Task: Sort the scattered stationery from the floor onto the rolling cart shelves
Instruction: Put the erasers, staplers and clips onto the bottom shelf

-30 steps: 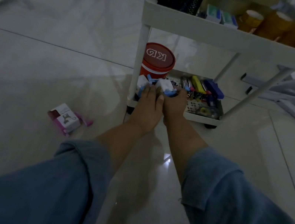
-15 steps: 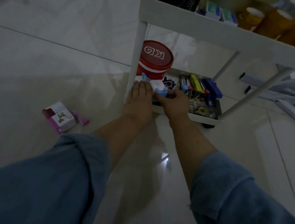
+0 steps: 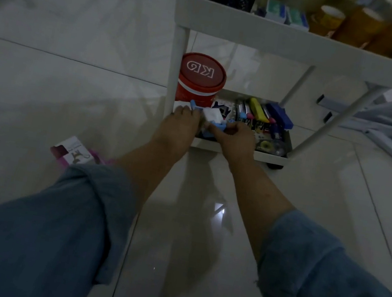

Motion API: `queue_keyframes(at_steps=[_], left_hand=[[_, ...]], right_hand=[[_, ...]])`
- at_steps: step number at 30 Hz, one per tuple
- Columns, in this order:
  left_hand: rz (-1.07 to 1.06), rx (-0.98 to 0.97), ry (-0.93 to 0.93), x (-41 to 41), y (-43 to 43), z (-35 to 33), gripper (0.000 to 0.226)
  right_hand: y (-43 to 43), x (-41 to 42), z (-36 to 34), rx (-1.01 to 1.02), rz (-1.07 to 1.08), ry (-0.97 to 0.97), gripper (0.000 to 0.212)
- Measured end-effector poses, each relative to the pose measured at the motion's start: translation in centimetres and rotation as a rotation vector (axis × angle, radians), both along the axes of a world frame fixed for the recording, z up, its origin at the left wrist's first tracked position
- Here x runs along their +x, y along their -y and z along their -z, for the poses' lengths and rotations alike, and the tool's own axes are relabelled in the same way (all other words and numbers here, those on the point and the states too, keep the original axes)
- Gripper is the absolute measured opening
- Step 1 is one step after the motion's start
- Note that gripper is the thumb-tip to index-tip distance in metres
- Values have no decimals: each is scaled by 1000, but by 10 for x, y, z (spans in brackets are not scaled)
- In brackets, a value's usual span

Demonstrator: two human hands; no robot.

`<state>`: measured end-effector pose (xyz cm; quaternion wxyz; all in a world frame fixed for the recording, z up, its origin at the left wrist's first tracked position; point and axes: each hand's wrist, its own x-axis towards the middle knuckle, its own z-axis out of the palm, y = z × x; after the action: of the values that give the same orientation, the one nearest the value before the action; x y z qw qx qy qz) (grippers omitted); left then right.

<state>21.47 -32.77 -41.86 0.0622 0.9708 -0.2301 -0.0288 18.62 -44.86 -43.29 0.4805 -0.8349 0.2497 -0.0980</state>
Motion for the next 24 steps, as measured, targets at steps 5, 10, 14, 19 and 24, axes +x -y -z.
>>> queue_keyframes(at_steps=[5, 10, 14, 19, 24], left_hand=[[63, -58, -67, 3, -11, -5, 51], [166, 90, 67, 2, -20, 9, 57], [249, -128, 349, -13, -36, 28, 60], [-93, -808, 425, -11, -55, 33, 44], [-235, -1027, -250, -8, -43, 23, 67]], right_hand=[[10, 2, -9, 37, -128, -9, 28], [9, 5, -3, 191, -86, -72, 28], [2, 5, -3, 116, -99, -71, 19], [1, 5, -10, 65, -88, -112, 52], [-3, 1, -10, 71, -95, -60, 30]])
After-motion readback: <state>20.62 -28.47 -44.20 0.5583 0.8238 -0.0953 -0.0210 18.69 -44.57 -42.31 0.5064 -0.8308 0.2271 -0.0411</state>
